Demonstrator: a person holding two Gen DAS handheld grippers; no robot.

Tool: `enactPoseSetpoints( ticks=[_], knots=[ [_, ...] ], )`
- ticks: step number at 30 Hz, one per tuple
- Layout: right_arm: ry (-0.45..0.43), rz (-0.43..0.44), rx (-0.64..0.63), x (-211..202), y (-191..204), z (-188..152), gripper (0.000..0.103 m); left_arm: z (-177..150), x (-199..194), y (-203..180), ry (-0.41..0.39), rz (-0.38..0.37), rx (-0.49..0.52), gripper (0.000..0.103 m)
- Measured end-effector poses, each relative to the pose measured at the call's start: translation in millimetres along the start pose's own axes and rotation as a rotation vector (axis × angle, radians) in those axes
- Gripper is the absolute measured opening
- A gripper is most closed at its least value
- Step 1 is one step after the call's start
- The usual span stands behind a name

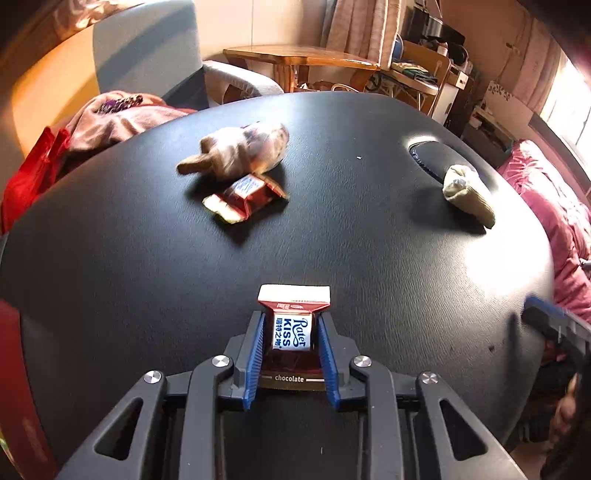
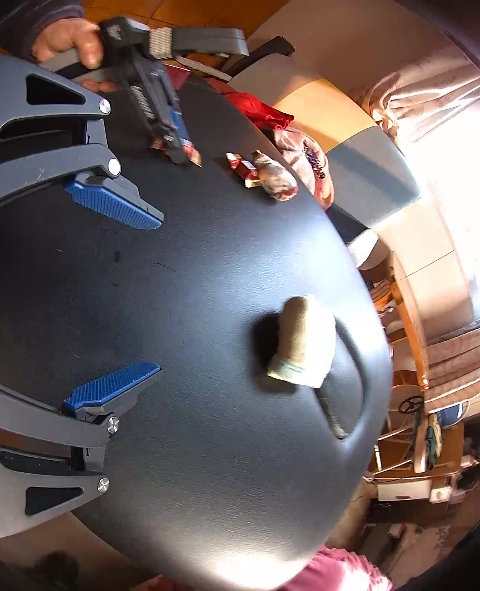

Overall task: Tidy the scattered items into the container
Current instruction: 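Grasp the red KISS chocolate with the left gripper, then grasp the beige knit cap with the right gripper while the left gripper holds the chocolate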

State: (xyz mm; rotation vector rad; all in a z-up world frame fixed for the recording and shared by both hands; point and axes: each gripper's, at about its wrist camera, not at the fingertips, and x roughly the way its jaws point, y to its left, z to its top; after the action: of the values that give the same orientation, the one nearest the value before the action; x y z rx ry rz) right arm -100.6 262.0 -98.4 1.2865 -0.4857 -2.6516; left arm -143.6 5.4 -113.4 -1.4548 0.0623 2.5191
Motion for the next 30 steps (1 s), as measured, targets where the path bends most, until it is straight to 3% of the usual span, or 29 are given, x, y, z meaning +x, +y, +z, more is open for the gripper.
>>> enactPoseSetpoints(
  ticks=[8, 12, 15, 18, 23, 27, 30],
  knots=[
    [-0.111, -0.078, -0.121, 17.5, -1.6, 83.8, 0.076, -26.5, -16.9, 11.6, -0.005, -0.011, -0.07, 0.027],
    [-0.043, -0.1, -0.113, 57.9, -5.6, 131.1, 0.078, -34.8, -21.7, 16.4, -0.008, -0.019, -0.101, 0.027],
    [0.058, -0.099, -0.068, 87.4, -13.4, 142.0, 0.077, -38.5, -23.0, 13.7, -0.011, -0.002, -0.088, 0.027],
    [0.135, -0.055, -0.106, 94.7, 0.3, 126.6, 0.072, -44.6, -26.4, 14.9, -0.016, 0.002, -0.087, 0.027],
    [0.193, 0.119, -0.179, 73.5, 47.0, 71.1, 0.071, -58.0, -34.7, 21.1, -0.025, -0.003, -0.115, 0.027],
    [0.206, 0.276, -0.123, 55.5, 69.1, 29.6, 0.071, -71.1, -43.9, 27.5, -0.03, 0.02, -0.124, 0.028],
    [0.185, 0.339, -0.078, 37.8, 75.1, 14.2, 0.071, -81.3, -51.9, 34.3, -0.033, 0.034, -0.134, 0.028]
  ],
)
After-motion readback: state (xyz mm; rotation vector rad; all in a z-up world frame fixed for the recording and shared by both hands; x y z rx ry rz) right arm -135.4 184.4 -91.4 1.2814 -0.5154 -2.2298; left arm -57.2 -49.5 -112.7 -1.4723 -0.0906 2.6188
